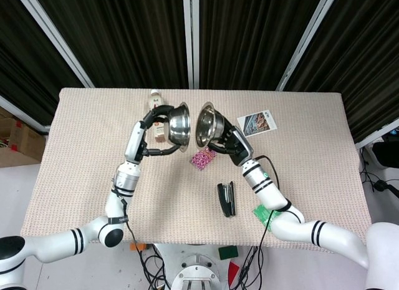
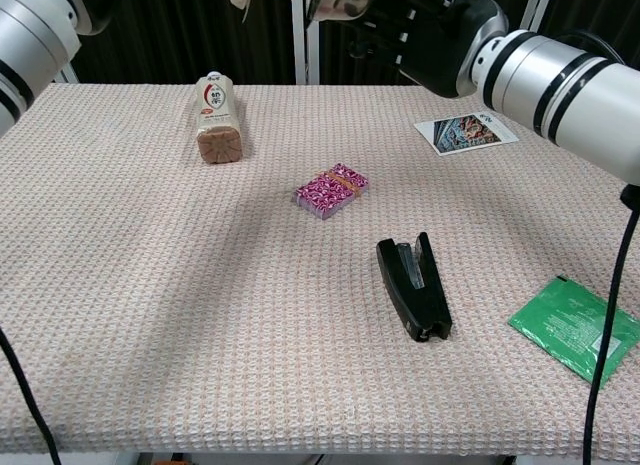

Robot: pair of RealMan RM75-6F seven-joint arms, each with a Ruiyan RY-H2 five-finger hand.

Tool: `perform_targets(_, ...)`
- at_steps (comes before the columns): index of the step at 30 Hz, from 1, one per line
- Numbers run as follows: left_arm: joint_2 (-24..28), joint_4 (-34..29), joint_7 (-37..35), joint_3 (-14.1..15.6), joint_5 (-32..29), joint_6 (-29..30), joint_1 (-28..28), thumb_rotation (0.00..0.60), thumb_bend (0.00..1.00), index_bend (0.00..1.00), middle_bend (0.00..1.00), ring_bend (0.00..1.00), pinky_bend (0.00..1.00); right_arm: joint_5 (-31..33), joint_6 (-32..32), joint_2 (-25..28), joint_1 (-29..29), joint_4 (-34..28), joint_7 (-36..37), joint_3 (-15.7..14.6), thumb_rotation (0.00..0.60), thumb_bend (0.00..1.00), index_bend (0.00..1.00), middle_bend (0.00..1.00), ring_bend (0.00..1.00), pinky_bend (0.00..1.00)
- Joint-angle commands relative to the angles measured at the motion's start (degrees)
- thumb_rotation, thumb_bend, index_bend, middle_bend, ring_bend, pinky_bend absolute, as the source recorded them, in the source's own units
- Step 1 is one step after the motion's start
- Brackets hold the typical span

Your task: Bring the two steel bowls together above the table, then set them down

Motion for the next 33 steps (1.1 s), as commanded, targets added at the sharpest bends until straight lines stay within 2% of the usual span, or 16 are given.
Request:
perform_targets(1, -1.1, 0.73, 0.12, 0.04, -0.25, -1.13, -1.09, 0.6, 0.22, 0.61, 0.63, 0.58, 0.78, -0.7, -0.92, -1.38, 1.94, 0.16, -0.41, 0.48, 0.6, 0.33, 0.79, 0.6, 0.56, 0.65)
perform_targets(5, -1.86, 1.71, -0.02, -0.26, -0.47, -1.34, -1.69, 0.6, 0.22, 0.62, 0.63, 0.58, 0.78, -0.58, -1.59, -2.32, 3.08, 1.08, -0.48, 0.57, 0.6, 0.33, 0.79, 0.6, 0.56, 0.65)
perform_targets(15, 1.18, 0.71, -1.7, -0.56, -1.24, 1.09, 1.35, 0.6, 0.22, 0.62, 0.63, 0.58, 0.78, 1.24, 0.58, 0.22, -0.61, 1.31, 0.62, -0.03, 0.6, 0.33, 0.79, 0.6, 0.56, 0.65)
perform_targets(26, -1.46, 1.87, 0.27, -0.53, -0.41, -1.39, -2.21, 0.6, 0.22, 0.62, 0.63, 0.58, 0.78, -0.46, -1.57, -4.09, 4.49, 2.47, -1.23, 0.64, 0.6, 0.33, 0.79, 0.6, 0.56, 0.65)
perform_targets(33, -0.02, 1.68, -0.85, -0.71, -1.32, -0.02, -0.39, 0.6, 0.22, 0.62, 0.63, 0.58, 0.78, 0.99, 0.35, -1.99, 1.39, 2.54, 0.63, 0.48, 0.6, 0.33, 0.79, 0.6, 0.56, 0.65)
